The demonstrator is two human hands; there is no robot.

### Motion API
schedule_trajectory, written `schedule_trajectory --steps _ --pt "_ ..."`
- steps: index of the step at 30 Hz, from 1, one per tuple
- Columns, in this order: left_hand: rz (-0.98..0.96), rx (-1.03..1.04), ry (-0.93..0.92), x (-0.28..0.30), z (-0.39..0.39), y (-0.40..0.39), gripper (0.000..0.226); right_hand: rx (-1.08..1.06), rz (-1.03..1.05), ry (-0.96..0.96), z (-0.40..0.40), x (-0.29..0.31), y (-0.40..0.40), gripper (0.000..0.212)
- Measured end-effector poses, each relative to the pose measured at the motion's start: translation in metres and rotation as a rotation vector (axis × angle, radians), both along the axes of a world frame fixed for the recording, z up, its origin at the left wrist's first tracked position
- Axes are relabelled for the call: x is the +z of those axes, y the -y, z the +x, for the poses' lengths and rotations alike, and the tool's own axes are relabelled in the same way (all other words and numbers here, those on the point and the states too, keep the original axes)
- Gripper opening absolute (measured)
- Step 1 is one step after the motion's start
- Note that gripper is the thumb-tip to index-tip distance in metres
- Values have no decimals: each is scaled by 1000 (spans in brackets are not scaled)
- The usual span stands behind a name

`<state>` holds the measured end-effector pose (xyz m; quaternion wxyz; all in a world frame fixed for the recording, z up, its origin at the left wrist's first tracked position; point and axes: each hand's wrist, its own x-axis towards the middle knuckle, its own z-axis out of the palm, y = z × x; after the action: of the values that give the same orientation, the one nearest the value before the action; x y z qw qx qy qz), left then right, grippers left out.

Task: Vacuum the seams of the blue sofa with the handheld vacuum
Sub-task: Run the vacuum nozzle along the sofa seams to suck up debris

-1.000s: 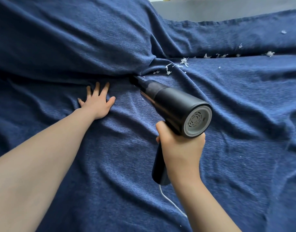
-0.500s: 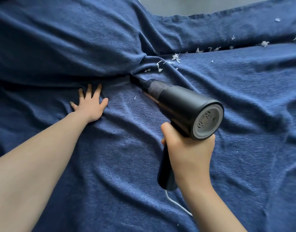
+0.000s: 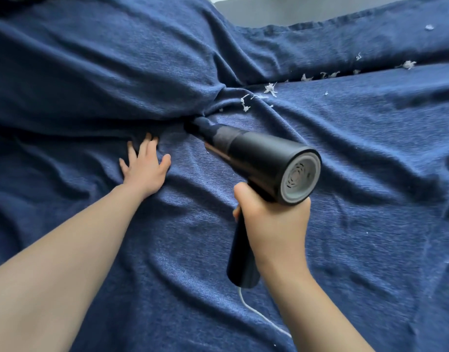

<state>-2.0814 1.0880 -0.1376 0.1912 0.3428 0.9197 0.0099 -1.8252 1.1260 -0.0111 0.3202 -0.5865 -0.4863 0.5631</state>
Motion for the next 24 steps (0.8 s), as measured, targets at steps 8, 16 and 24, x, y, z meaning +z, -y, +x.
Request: schedule_trajectory --steps 8,16,24 --pt "14 -13 -43 -9 6 10 59 -22 -9 -7 -39 -12 -9 44" --pt "1 -7 -57 -14 6 12 61 37 -11 20 -29 -9 0 36" --pt "-81 -19 -57 -9 7 8 63 16 54 83 -16 -3 -6 32"
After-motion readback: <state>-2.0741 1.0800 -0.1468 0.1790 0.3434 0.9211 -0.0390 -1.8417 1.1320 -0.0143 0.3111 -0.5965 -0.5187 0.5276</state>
